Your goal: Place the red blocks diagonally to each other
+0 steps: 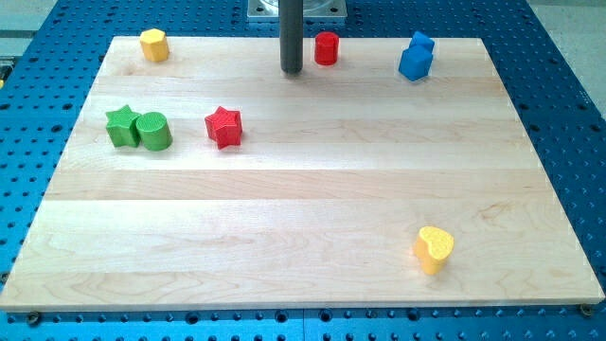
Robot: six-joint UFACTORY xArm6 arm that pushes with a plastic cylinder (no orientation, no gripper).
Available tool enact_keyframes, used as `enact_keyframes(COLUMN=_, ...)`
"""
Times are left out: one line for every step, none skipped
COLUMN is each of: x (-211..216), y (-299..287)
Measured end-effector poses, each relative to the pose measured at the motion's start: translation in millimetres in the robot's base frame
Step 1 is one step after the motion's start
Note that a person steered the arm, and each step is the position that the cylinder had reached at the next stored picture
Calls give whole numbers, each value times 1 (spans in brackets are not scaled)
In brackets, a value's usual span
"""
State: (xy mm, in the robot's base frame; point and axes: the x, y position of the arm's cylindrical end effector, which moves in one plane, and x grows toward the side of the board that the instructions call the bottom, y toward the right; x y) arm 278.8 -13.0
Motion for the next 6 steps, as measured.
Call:
enact_keyframes(x=23, y=24)
enact_keyframes(x=6, y=39)
enact_keyframes(x=-36, y=105)
enact_keyframes(x=-57, y=125)
enact_keyframes(x=-42, y=81)
enact_keyframes(x=-27, y=71)
